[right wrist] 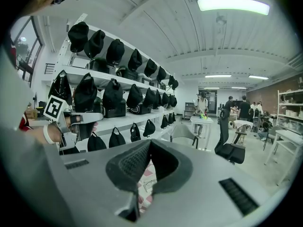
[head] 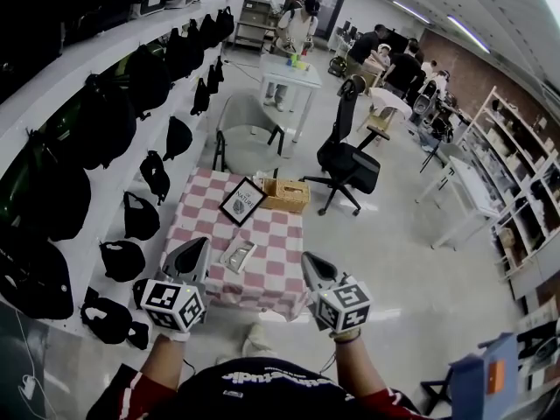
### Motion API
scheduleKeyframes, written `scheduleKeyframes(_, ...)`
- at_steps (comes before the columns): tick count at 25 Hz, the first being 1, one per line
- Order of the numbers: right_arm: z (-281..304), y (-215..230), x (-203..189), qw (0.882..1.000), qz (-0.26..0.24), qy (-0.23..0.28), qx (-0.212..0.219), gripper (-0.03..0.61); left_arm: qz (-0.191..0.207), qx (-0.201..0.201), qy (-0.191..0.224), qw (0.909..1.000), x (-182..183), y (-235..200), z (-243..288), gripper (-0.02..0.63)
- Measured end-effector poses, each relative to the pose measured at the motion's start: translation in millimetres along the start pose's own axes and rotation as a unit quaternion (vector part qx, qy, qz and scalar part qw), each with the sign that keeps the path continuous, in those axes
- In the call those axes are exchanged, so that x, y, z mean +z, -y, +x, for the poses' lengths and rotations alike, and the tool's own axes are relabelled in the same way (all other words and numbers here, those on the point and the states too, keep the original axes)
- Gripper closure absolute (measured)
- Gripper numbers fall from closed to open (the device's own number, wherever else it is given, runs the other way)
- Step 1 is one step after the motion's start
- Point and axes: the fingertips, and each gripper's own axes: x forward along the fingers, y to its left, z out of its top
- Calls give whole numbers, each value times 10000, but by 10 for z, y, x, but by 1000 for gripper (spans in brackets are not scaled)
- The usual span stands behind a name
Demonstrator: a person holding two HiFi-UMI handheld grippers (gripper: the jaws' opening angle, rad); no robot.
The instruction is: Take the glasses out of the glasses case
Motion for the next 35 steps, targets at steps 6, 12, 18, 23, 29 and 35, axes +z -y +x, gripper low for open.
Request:
scheduleKeyframes(6, 90, 4, -26, 9999, 7, -37, 119, 575, 13, 94, -68, 9999, -40, -45, 3, 606)
scheduleKeyframes(12, 198, 66, -53, 9998, 64, -33, 196, 575, 60, 133, -106, 9998, -54, -57, 92, 606)
scheduleKeyframes(18, 326, 220, -9, 9997, 63, 0, 217, 575, 138, 89, -103, 9998, -14, -25, 292, 607)
scheduleKeyframes(23, 439, 354, 32, 9996, 55, 43, 256, 575, 151, 74, -55, 9998, 42, -10, 464, 606)
scheduleKeyframes(29, 582, 476, 7, 9994, 48, 5, 335, 575, 184, 58, -92, 9998, -5, 1, 662, 606)
scheduleKeyframes(35, 749, 601, 8, 9992, -13, -31, 409, 575, 215, 68, -127, 9997, -26, -5, 822, 606)
